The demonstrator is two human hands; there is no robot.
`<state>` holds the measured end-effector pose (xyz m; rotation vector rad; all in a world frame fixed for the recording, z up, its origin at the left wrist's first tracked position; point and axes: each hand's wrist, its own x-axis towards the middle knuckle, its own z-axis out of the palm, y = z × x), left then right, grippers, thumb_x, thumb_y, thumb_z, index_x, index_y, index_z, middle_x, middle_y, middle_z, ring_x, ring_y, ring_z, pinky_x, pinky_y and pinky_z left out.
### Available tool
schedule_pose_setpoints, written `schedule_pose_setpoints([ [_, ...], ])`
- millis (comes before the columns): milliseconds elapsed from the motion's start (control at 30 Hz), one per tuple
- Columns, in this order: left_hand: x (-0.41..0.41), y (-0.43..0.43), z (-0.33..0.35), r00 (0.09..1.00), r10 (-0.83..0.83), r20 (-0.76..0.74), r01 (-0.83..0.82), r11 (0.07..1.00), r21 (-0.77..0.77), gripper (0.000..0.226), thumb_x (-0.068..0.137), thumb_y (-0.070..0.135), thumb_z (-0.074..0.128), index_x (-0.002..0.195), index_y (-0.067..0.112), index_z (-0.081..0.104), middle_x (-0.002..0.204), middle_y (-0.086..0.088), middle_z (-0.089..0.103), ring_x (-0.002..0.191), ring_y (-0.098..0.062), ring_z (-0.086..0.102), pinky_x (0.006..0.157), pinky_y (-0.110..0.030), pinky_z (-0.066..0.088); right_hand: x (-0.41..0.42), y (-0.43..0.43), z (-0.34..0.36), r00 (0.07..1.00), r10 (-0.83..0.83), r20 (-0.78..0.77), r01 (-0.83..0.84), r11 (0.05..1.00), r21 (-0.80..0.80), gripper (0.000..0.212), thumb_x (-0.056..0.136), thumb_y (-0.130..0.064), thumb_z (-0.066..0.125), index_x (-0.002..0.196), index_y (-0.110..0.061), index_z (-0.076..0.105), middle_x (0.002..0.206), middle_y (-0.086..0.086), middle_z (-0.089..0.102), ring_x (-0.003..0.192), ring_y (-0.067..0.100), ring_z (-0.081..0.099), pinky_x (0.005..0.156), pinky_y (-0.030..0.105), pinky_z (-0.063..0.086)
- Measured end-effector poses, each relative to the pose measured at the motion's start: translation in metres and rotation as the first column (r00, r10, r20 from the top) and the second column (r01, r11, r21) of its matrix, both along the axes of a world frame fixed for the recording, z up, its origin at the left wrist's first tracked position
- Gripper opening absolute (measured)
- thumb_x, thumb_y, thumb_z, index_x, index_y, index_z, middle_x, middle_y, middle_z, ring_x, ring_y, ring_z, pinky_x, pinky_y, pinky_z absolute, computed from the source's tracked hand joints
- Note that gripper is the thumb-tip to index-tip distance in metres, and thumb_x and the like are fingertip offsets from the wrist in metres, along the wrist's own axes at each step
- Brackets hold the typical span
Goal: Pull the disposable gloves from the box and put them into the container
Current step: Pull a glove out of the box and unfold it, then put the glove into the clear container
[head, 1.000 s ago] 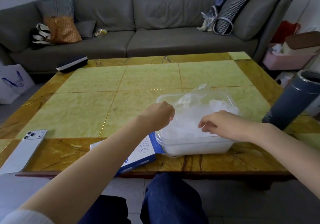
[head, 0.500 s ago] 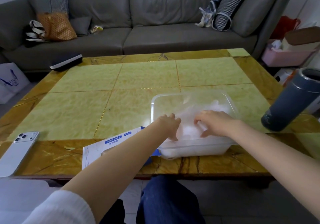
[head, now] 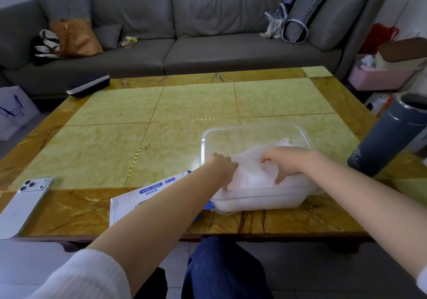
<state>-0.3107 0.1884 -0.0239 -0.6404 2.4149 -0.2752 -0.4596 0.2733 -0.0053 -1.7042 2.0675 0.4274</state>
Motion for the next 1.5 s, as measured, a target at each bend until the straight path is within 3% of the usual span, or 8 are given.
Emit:
schedule_pose_setpoints([
  [133,0.016,-0.004,0.024,0.967,-0.082,-0.241,0.074,0.996,-0.046,0.064,0.090,0.049,0.053,0.141,0.016,0.034,0.131,-0.006,0.052,0.122,-0.025,0.045,0.103,-0.034,0.030,0.020,0.001,0.034,0.999,0.013,-0.041,-0.021,0.981,-0.193,0.039,0.097,-0.020,0.050,0.135,-0.020,0.045,0.140,0.001,0.048,0.124,0.022,0.047,0.097,0.033,0.040],
  [333,0.085,-0.013,0.044,0.713,0.055,-0.699,-0.128,0.990,-0.053,0.028,0.097,0.028,0.043,0.122,0.021,0.052,0.126,0.002,0.052,0.118,-0.018,0.046,0.099,-0.032,0.029,0.098,-0.003,0.049,0.966,0.248,0.077,-0.144,0.757,-0.637,0.035,0.098,-0.013,0.044,0.132,-0.019,0.047,0.137,-0.004,0.044,0.128,0.014,0.040,0.094,0.029,0.040],
  [467,0.157,-0.020,0.022,0.747,0.306,-0.591,-0.350,0.936,0.042,0.029,0.098,0.032,0.040,0.124,0.023,0.050,0.129,0.002,0.050,0.118,-0.017,0.047,0.104,-0.035,0.033,0.149,-0.010,0.033,0.897,0.425,0.121,-0.230,0.683,-0.693,0.036,0.098,-0.009,0.043,0.134,-0.017,0.044,0.134,-0.003,0.042,0.125,0.011,0.040,0.086,0.021,0.040],
  [633,0.218,-0.014,-0.010,0.732,0.566,-0.380,-0.508,0.824,0.249,0.048,0.094,0.046,0.047,0.136,0.026,0.038,0.143,0.001,0.033,0.131,-0.022,0.033,0.106,-0.045,0.031,0.196,-0.031,-0.002,0.872,0.467,0.147,-0.320,0.771,-0.551,0.036,0.096,-0.003,0.042,0.131,-0.010,0.045,0.134,0.004,0.043,0.124,0.018,0.040,0.095,0.029,0.039],
  [800,0.235,-0.004,-0.029,0.671,0.611,-0.421,-0.478,0.790,0.384,0.069,0.084,0.052,0.059,0.142,0.028,0.030,0.152,0.004,0.016,0.139,-0.023,0.018,0.108,-0.048,0.032,0.225,-0.049,-0.040,0.921,0.376,0.101,-0.321,0.879,-0.351,0.022,0.095,-0.005,0.042,0.114,-0.004,0.053,0.118,0.011,0.052,0.117,0.026,0.042,0.082,0.034,0.039],
  [1133,0.237,0.000,-0.043,0.655,0.597,-0.463,-0.493,0.802,0.337,0.070,0.087,0.049,0.058,0.144,0.027,0.024,0.156,0.001,0.010,0.142,-0.023,0.011,0.108,-0.048,0.031,0.252,-0.065,-0.054,0.971,0.223,-0.090,-0.240,0.914,-0.327,0.021,0.094,-0.006,0.046,0.111,-0.004,0.058,0.113,0.011,0.061,0.104,0.027,0.058,0.076,0.030,0.042],
  [1333,0.237,-0.002,-0.047,0.638,0.608,-0.473,-0.495,0.794,0.354,0.071,0.086,0.049,0.059,0.144,0.026,0.024,0.155,0.002,0.010,0.142,-0.024,0.012,0.107,-0.049,0.031,0.238,-0.063,-0.063,0.974,0.141,0.180,-0.053,0.905,-0.423,0.022,0.096,-0.017,0.044,0.089,-0.010,0.063,0.094,0.005,0.064,0.083,0.022,0.060,0.067,0.030,0.043],
  [1500,0.238,-0.005,-0.050,0.638,0.615,-0.464,-0.501,0.788,0.357,0.079,0.085,0.054,0.057,0.148,0.024,0.018,0.157,0.003,0.007,0.143,-0.024,0.009,0.109,-0.050,0.028,0.219,-0.060,-0.048,0.934,0.096,0.345,0.138,0.793,-0.594,0.015,0.098,-0.015,0.043,0.083,-0.012,0.045,0.088,0.002,0.049,0.075,0.018,0.048,0.066,0.029,0.039],
])
